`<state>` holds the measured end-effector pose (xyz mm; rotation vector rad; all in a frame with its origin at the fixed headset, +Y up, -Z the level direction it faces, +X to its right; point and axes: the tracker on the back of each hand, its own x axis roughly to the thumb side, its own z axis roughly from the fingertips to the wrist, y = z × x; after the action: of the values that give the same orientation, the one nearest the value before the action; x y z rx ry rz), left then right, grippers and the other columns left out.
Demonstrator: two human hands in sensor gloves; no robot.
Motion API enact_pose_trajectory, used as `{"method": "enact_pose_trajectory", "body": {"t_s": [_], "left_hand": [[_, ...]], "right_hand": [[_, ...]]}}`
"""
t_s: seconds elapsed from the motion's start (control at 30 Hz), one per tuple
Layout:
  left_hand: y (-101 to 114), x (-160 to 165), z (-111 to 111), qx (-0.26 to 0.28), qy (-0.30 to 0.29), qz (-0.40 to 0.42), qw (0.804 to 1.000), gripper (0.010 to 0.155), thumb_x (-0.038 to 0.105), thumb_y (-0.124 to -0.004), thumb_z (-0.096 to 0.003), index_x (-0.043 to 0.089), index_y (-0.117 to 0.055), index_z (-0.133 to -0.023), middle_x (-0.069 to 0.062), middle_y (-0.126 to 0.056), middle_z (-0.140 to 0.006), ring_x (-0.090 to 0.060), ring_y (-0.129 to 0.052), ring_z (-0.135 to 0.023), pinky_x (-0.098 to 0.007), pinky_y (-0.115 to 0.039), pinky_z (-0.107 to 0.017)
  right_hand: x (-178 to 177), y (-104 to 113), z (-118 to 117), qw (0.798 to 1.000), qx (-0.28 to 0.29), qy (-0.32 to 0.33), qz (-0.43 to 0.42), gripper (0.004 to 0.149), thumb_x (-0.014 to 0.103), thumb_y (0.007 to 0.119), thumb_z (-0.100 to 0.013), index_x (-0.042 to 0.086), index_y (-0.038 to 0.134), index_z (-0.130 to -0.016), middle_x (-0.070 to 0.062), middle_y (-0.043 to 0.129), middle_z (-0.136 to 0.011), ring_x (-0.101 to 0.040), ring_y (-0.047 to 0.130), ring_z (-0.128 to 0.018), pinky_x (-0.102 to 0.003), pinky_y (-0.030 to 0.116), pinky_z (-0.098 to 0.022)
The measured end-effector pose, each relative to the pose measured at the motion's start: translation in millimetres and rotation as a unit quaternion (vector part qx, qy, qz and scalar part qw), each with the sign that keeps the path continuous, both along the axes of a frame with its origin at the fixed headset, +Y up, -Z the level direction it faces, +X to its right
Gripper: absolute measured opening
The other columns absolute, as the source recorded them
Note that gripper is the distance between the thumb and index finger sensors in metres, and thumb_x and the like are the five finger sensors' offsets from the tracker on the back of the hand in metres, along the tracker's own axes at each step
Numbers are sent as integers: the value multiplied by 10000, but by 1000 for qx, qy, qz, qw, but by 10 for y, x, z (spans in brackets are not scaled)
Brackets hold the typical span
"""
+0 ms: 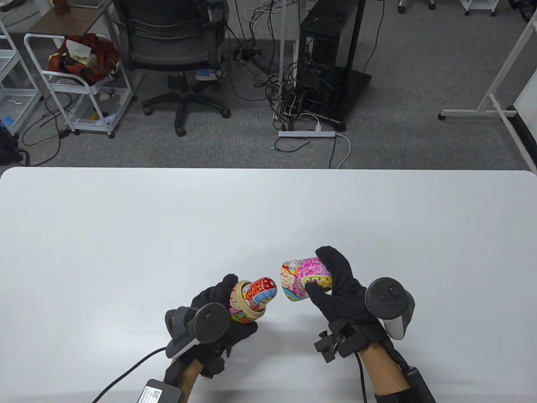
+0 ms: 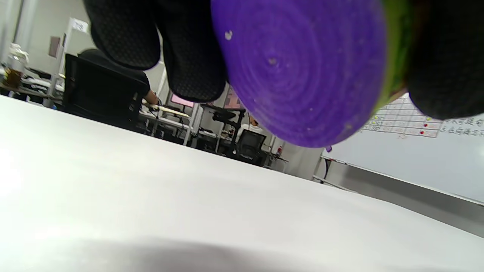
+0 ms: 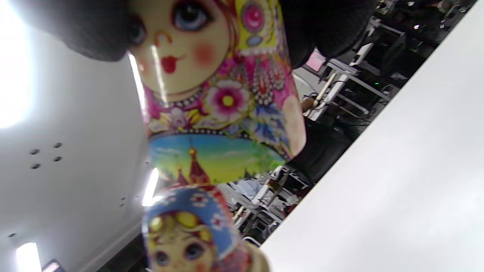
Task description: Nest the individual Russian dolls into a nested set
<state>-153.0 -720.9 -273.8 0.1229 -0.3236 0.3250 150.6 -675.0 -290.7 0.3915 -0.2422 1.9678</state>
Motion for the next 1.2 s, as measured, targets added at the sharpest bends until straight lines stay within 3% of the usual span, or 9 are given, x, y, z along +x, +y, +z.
{"method": "enact_pose_trajectory", "body": {"t_s": [0.13,0.33,0.67,1.2], "left_hand": [[39,78,43,10,-16,-11,1000,1153,783,-873,-282,176,-308,-1081,-58,-685,-1045,-269,-846,-895,-560,-701,-698],[77,141,97,22,-31,-12,999,1152,785,-871,-282,178,-307,-1082,-55,-683,-1046,-266,-847,-896,-560,-700,-700],[71,158,100,13,-49,-2,999,1152,787,-871,-280,183,-306,-1083,-51,-683,-1048,-262,-846,-898,-558,-698,-705],[73,172,106,-8,-71,4,997,1146,786,-887,-267,195,-351,-1090,-70,-731,-1021,-273,-877,-870,-557,-712,-694]], "right_hand": [[-122,80,71,999,26,39,9,727,579,766,-444,421,344,-1015,-112,404,-1119,-378,714,-950,-525,679,-671],[-302,89,152,996,47,43,70,719,590,757,-444,394,377,-1021,-122,450,-1106,-389,767,-900,-514,718,-631],[-412,-21,145,993,36,87,77,727,580,764,-440,399,363,-1018,-105,421,-1115,-386,738,-928,-520,698,-656],[-454,-63,145,991,32,105,74,728,575,782,-431,406,379,-1013,-97,421,-1116,-390,736,-923,-513,698,-663]]}}
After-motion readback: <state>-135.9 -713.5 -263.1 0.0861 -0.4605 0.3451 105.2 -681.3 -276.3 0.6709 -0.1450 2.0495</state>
